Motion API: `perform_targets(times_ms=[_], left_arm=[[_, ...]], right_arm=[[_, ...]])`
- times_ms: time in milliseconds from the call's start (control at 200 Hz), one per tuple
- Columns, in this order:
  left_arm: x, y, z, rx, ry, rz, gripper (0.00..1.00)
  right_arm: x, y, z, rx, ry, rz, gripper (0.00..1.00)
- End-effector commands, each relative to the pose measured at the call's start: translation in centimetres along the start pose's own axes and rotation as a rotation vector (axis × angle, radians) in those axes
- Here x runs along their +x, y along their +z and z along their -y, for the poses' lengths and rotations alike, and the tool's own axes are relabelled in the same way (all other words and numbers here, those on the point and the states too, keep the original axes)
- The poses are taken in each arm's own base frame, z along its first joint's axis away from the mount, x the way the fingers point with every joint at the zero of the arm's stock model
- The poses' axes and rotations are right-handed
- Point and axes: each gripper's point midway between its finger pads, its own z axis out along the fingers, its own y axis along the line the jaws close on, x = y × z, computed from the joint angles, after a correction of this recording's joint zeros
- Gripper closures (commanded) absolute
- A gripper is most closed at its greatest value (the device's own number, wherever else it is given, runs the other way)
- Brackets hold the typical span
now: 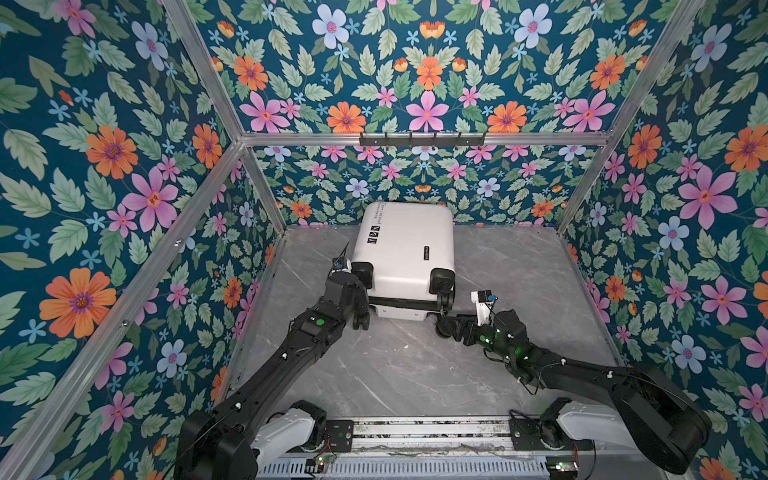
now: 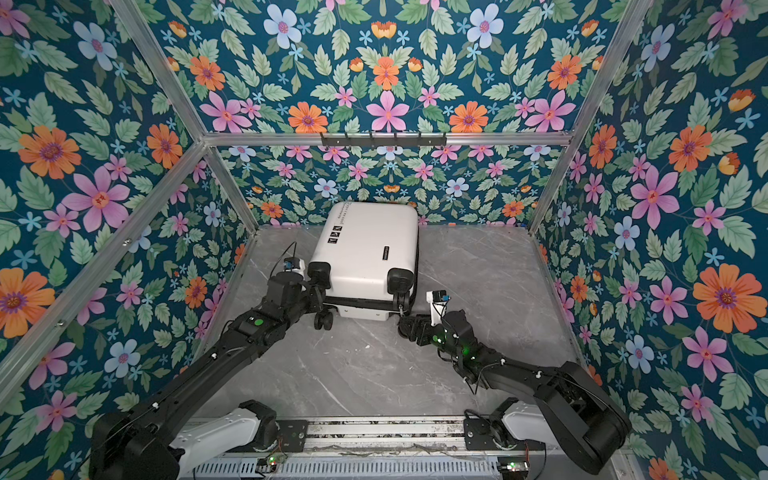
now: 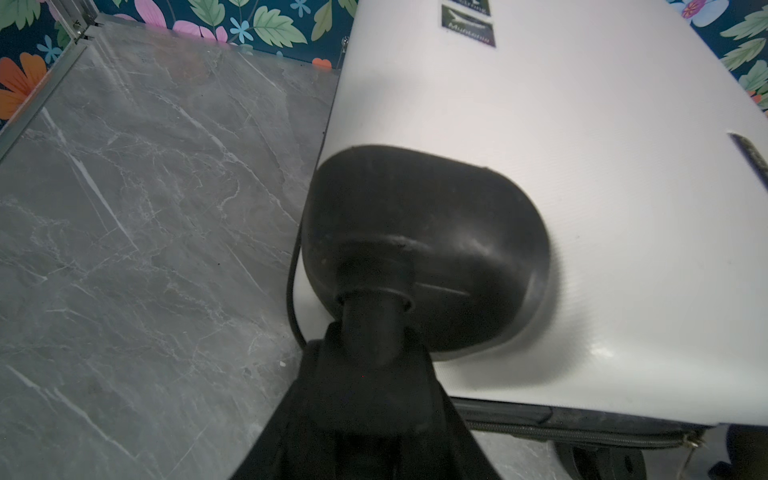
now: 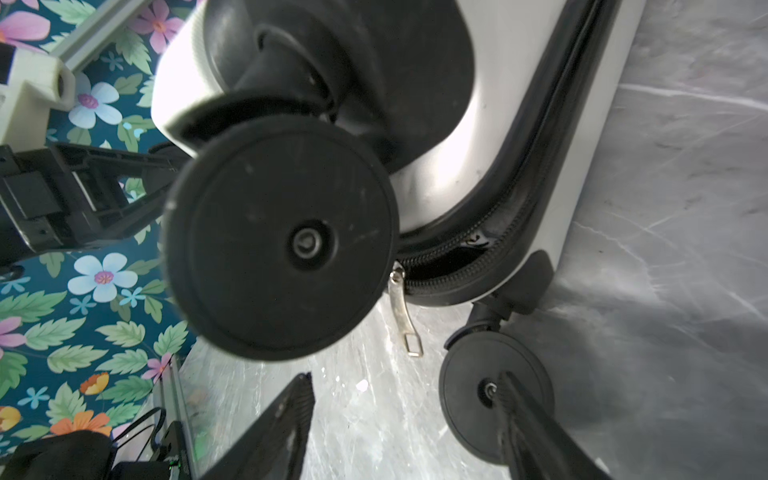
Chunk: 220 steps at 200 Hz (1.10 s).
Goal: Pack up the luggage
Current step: 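Reach the right gripper to the silver zipper pull and pinch it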
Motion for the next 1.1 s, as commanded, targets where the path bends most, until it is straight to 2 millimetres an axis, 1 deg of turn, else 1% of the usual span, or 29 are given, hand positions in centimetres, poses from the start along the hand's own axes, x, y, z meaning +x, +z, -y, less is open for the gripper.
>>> perform_targets(times_ms=[0, 55, 110, 240, 365, 405, 420, 460, 640, 760, 890, 950, 955, 970, 985, 1095], left_arm=[[0.3, 0.2, -1.3, -0.067, -0.046, 0.000, 1.00], [0.3, 0.3, -1.3, -0.065, -0.045, -0.003, 1.00], [0.4, 0.4, -1.3, -0.064, -0.045, -0.006, 1.00], [0.4, 0.3, -1.3, -0.064, -0.042, -0.005, 1.00], [0.4, 0.2, -1.3, -0.064, -0.041, -0.005, 1.00], [0.4, 0.2, -1.3, -0.063, -0.041, -0.004, 1.00], [0.3, 0.1, -1.3, -0.063, -0.040, -0.004, 1.00], [0.4, 0.1, -1.3, -0.063, -0.042, -0.004, 1.00], [0.5, 0.1, -1.3, -0.062, -0.042, -0.007, 1.00], [0.4, 0.1, -1.3, -0.063, -0.042, -0.006, 1.00], [0.3, 0.0, -1.3, -0.064, -0.042, -0.003, 1.00], [0.3, 0.1, -1.3, -0.063, -0.043, -0.003, 1.00], [0.3, 0.1, -1.3, -0.063, -0.043, -0.003, 1.00], [0.3, 0.0, -1.3, -0.062, -0.042, -0.002, 1.00], [0.3, 0.0, -1.3, -0.061, -0.043, -0.002, 1.00], [0.3, 0.1, -1.2, -0.061, -0.043, -0.002, 1.00]], right_arm=[[-0.3, 0.6, -0.7, -0.047, 0.008, 0.008, 0.37], [-0.2, 1.0, -0.5, -0.054, 0.035, 0.005, 0.42], [-0.2, 1.4, -0.3, -0.063, 0.060, 0.001, 0.44], [-0.2, 2.0, 0.1, -0.081, 0.098, 0.019, 0.46], [-0.6, 2.5, -0.3, -0.114, 0.114, 0.035, 0.48], [-0.4, 2.7, -0.1, -0.109, 0.120, 0.028, 0.48], [-0.8, 2.7, -0.4, -0.124, 0.117, 0.046, 0.48], [-1.0, 2.8, -0.4, -0.128, 0.120, 0.053, 0.49], [-1.8, 2.9, 0.3, -0.134, 0.160, 0.092, 0.53], [-1.8, 3.6, -0.2, -0.167, 0.168, 0.074, 0.57], [-1.8, 4.1, -0.6, -0.199, 0.188, 0.068, 0.59], [-2.1, 4.1, -1.0, -0.219, 0.193, 0.075, 0.60], [-2.1, 4.1, -1.0, -0.219, 0.194, 0.075, 0.60], [-1.3, 4.5, -0.3, -0.203, 0.205, 0.053, 0.60], [-1.2, 4.5, -0.3, -0.203, 0.207, 0.051, 0.60], [-1.1, 4.5, -0.2, -0.210, 0.217, 0.056, 0.62]])
